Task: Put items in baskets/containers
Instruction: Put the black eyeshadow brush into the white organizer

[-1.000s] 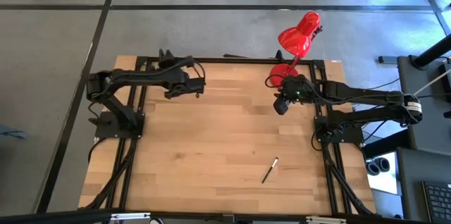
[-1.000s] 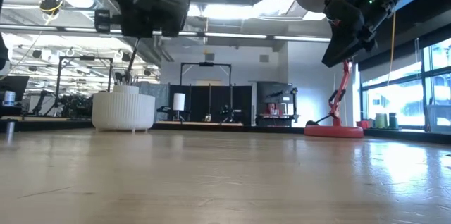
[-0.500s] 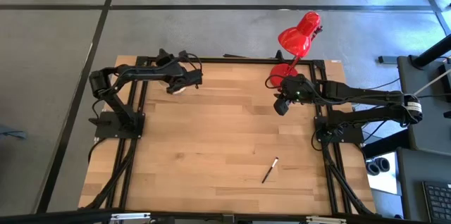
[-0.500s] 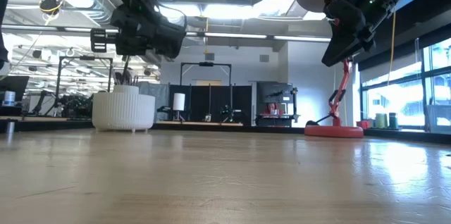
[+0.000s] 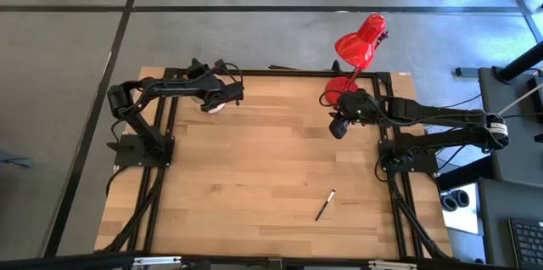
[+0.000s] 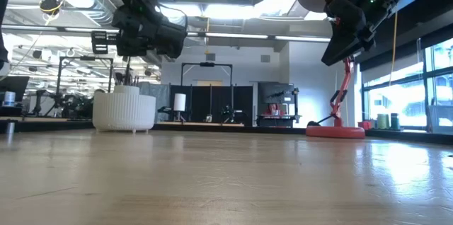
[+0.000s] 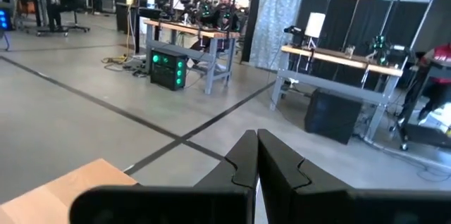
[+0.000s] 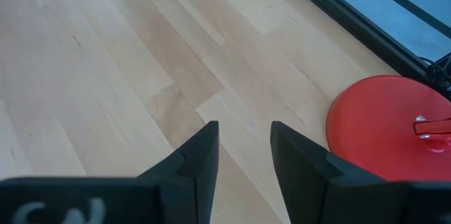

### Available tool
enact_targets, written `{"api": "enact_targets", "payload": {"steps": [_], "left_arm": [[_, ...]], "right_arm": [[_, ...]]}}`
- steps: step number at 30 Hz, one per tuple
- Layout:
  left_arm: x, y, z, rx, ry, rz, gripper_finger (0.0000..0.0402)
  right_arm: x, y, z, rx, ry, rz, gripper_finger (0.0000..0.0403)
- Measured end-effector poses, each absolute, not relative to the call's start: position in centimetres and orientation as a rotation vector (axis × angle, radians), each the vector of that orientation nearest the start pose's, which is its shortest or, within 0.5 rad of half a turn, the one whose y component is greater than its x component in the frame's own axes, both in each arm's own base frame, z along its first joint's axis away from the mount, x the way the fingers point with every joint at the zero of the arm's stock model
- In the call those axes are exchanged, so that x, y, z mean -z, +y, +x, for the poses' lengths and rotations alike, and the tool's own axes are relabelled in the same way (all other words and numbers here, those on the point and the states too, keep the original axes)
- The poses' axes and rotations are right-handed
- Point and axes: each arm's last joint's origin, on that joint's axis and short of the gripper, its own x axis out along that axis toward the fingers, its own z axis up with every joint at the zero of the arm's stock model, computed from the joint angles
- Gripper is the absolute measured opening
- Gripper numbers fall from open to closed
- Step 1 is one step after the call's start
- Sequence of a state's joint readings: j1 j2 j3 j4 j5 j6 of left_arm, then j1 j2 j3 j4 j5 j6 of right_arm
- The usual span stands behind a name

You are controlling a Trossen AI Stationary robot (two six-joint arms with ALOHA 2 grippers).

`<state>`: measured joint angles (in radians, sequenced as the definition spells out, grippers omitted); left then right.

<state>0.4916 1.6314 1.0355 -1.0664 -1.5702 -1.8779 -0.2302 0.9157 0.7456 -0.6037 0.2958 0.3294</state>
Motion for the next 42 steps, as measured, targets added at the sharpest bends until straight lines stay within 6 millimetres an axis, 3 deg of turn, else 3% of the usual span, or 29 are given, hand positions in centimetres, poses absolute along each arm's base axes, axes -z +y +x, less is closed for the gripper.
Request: {"api": "enact_targets", "payload": {"steps": [20,34,42], "left_arm": [[-21.0,13.6,23.0,-2.002,0.017,-0.076,0.0008],[-20.8,13.4,23.2,-1.994,0.159,-0.156,0.0099],[-23.0,11.0,27.0,-1.726,0.518,-0.141,0.0095]], "right_arm": [[-26.4,-4.9,17.2,0.624,0.692,0.283,0.0129],[-26.4,-4.9,17.2,0.624,0.692,0.282,0.0129],[-26.4,-4.9,17.2,0.629,0.688,0.295,0.0129]]}}
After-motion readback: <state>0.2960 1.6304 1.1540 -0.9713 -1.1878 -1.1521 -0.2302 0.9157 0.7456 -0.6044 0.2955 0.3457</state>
